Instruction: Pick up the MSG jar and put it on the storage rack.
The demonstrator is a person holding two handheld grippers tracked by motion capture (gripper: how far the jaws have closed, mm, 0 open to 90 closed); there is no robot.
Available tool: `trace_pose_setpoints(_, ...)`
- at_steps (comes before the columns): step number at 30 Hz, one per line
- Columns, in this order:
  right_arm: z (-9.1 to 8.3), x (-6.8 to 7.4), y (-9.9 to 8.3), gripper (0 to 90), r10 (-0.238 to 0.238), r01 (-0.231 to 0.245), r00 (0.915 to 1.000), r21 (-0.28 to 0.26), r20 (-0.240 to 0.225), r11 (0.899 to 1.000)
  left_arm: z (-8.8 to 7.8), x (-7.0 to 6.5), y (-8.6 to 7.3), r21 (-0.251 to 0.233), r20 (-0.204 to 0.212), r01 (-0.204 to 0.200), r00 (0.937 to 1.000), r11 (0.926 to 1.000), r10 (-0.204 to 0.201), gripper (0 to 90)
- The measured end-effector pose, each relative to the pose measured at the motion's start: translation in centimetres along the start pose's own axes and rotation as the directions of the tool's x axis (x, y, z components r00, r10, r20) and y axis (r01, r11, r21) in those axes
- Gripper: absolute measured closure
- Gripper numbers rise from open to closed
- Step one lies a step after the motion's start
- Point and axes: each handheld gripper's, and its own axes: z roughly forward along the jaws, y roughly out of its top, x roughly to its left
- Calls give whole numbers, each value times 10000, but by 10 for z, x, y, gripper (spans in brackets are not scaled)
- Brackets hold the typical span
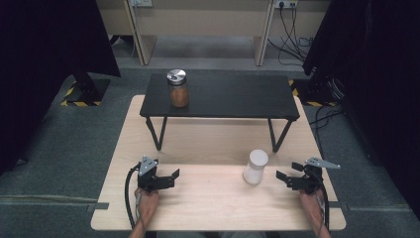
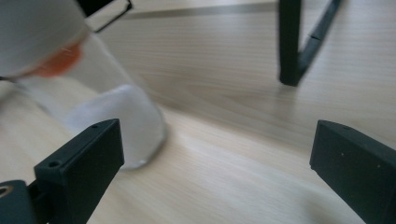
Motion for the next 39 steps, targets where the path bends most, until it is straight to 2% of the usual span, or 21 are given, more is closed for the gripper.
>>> trace_pose_setpoints(2,2,2,4,33,46,-41,9992,137,-385,9999,0,0,0,5,-8,11,10000,10000,-11,0)
trace_pose_setpoints(6,5,27,10,38,-787,795,9965,258,-292,9965,0,0,0,-4,8,27,10000,10000,-27,0)
trace_pose_setpoints(12,11,52,12,39,-1421,1426,9895,174,-278,9896,0,1,0,-3,14,57,10000,10000,-57,0)
trace_pose_setpoints(16,13,64,5,39,-1591,1588,9872,-378,-57,9866,1,1,0,-3,9,47,10000,10000,-47,0)
trace_pose_setpoints(19,14,71,5,40,-1601,1602,9871,-527,59,9857,1,0,0,5,11,54,10000,10000,-54,0)
trace_pose_setpoints(23,16,78,9,42,-1908,1904,9816,-532,-19,9803,1,0,0,-1,11,42,10000,10000,-42,0)
trace_pose_setpoints(25,18,85,13,45,-2238,2230,9746,-480,-110,9736,1,0,0,11,10,32,10000,10000,-32,0)
trace_pose_setpoints(26,18,85,13,45,-2238,2230,9746,-480,-110,9736,1,0,0,11,10,32,10000,10000,-32,0)
trace_pose_setpoints(29,25,99,18,48,-2459,2466,9690,-311,247,9686,1,0,1,31,10,-21,10000,10000,21,0)
trace_pose_setpoints(32,31,105,20,57,-2385,2399,9698,-226,505,9705,1,0,1,22,8,-23,10000,10000,23,0)
trace_pose_setpoints(33,37,110,22,74,-2525,2543,9643,-136,799,9670,1,0,1,21,12,-5,10000,10000,5,0)
trace_pose_setpoints(34,37,110,22,74,-2525,2543,9643,-136,799,9670,1,0,1,21,12,-5,10000,10000,5,0)
trace_pose_setpoints(36,44,110,26,155,-2581,2592,9631,-47,761,9658,1,0,1,36,10,-40,10000,10000,40,0)
trace_pose_setpoints(39,47,112,28,185,-2604,2614,9614,4,885,9652,1,0,1,54,11,-61,10000,10000,61,0)
